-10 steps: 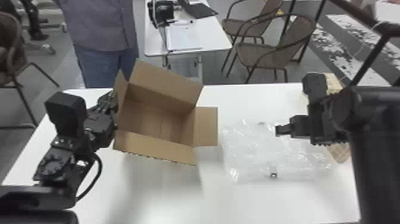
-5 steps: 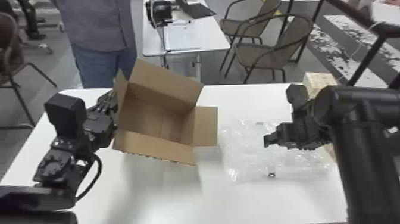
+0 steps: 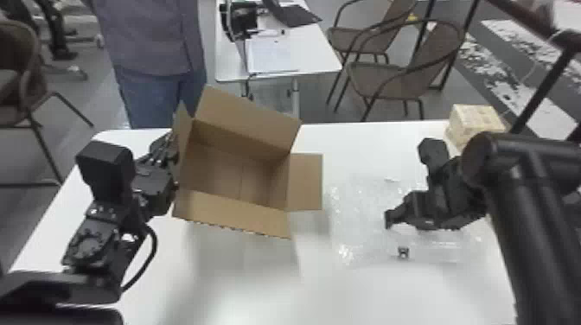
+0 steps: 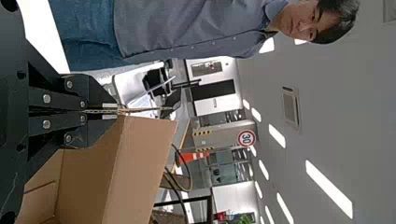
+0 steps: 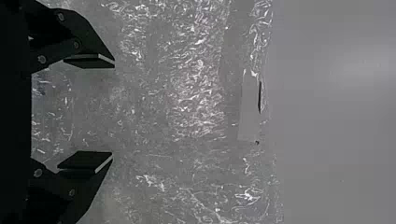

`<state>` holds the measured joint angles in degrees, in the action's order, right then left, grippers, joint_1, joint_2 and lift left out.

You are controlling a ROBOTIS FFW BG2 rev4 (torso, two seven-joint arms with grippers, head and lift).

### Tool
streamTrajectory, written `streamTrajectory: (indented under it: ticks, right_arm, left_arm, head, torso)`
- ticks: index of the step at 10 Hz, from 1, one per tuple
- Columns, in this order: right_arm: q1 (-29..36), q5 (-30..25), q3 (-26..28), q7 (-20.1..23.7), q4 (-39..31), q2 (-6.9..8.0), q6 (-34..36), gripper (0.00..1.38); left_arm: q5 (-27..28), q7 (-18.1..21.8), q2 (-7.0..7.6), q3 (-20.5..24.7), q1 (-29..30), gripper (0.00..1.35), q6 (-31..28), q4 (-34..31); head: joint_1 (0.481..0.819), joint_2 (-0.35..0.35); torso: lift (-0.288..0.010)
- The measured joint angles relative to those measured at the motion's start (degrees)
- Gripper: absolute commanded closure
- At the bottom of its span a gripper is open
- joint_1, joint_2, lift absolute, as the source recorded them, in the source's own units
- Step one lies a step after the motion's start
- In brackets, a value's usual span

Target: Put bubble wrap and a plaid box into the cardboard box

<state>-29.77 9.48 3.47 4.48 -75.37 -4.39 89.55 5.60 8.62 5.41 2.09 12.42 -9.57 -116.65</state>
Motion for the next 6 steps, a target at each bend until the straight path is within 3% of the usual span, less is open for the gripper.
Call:
streamTrajectory:
  ticks: [1,2,6]
  right_arm:
    - [0.36,0.17,0.27,0.03,0.18,0.00,0.00,1.07]
    - [0.97,0.69,0.56,0.04,-0.46,0.01,0.00,0.99]
    - [3.38,3.16,1.87,0.00,-8.87,-0.02,0.02,1.00]
  left_arm:
    - [-0.28,-0.55,0.02,0.01,0.31,1.22,0.63,0.14]
    - [-0.44,-1.07,-0.02,0.02,0.56,1.22,1.32,0.25]
    - [-0.95,-1.80,-0.11,0.02,1.16,1.22,2.13,0.35]
  head:
    - [0.695,0.009]
    - [0.695,0.012]
    - [0.695,0.018]
  torso:
    - [-0.107]
    - [-0.107]
    - [-0.107]
